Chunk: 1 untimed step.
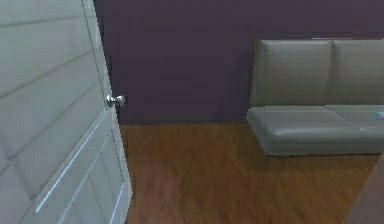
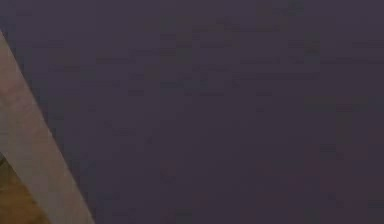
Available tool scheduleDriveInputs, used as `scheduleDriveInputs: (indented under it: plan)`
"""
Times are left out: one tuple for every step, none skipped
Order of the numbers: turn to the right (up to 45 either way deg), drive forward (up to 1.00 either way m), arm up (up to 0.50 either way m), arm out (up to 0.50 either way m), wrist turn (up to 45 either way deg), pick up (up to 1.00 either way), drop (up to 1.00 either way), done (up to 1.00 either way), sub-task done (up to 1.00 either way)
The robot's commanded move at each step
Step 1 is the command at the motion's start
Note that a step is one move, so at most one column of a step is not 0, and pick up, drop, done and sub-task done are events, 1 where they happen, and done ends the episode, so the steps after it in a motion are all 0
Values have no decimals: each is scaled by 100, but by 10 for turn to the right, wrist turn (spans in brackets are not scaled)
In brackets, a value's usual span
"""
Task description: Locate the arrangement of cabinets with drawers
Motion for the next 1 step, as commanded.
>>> scheduleDriveInputs:
  plan:
    - [0, 55, 0, 0, 0, 0, 0, 0, 0]
